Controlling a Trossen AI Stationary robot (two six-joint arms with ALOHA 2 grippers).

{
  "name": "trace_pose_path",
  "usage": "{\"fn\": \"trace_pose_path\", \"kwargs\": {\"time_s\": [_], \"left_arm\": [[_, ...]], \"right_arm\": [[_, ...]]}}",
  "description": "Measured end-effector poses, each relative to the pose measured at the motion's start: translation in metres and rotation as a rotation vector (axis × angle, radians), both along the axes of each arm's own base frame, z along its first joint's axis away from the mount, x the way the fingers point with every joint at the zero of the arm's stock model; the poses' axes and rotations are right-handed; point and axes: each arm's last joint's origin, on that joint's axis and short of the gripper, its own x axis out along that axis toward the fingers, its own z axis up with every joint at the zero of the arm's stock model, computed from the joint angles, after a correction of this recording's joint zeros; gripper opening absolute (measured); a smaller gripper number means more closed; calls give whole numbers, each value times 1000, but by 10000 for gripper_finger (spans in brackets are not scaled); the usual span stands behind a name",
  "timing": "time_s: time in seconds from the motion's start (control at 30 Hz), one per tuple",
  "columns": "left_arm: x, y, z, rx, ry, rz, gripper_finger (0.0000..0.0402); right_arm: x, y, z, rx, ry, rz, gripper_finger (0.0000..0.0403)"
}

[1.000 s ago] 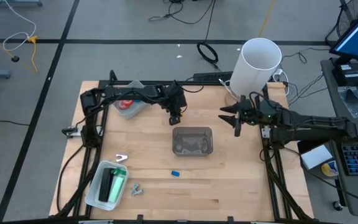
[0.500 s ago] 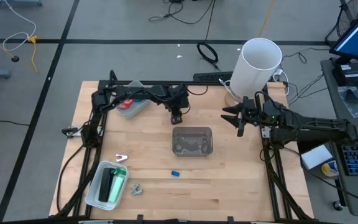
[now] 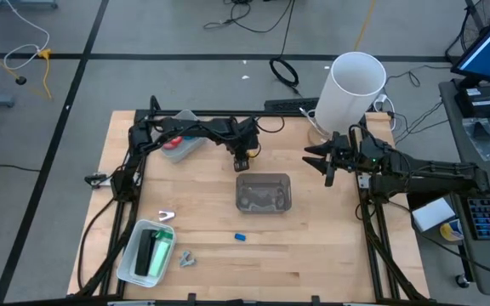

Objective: Pick and place Stapler, Stapler remover, tape
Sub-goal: Put the small yellow stapler into the white bin

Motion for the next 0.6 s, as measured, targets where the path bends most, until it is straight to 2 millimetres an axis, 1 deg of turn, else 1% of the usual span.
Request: {"fn": "trace_pose_path", "kwargs": {"time_s": [0.07, 0.2, 0.3, 0.43, 0.5, 0.6], "left_arm": [[0, 0, 0, 2, 5, 16, 154], [-4, 3, 6, -12, 3, 60, 154], [-10, 6, 16, -1, 9, 59, 154], [-11, 7, 31, 93, -13, -59, 154], [-7, 7, 34, 142, -41, -137, 154], [-6, 6, 34, 192, -37, -247, 154]], "right_arm": [[0, 0, 0, 7, -1, -1, 167], [0, 0, 0, 12, -2, -1, 166], [0, 0, 0, 12, -2, -1, 166], [0, 0, 0, 12, -1, -1, 167], [0, 0, 0, 12, -1, -1, 166], [0, 0, 0, 12, 0, -1, 167]]}}
